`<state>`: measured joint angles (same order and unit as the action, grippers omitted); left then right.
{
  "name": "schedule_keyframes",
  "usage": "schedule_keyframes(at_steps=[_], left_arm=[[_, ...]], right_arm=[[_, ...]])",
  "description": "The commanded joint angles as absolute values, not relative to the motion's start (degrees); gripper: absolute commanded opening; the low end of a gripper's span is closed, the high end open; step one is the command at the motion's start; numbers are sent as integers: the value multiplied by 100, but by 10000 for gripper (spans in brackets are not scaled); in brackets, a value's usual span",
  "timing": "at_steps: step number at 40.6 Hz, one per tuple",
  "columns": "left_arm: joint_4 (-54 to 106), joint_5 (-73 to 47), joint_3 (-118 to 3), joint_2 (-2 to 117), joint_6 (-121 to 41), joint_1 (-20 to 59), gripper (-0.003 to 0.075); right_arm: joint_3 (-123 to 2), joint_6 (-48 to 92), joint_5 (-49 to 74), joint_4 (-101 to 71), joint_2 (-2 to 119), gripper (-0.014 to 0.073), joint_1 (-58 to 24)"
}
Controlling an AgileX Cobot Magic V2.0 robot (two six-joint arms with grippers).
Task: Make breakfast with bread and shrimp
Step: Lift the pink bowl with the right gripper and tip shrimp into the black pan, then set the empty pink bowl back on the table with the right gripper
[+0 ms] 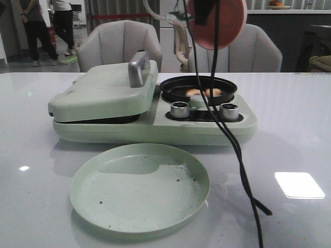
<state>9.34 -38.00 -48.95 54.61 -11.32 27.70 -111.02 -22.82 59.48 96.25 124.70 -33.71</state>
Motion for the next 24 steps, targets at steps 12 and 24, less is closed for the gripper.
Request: schedule_keyframes(at_steps=[12,24], left_arm=[[931,-3347,-5048,5374,-1088,2817,101],[883,-3347,-5048,5374,-1088,2817,101]], right_arm=[[-11350,-2971,6235,10158,11954,44,-3378],[-11327,-2866,6834,7663,11004,44,-3181]])
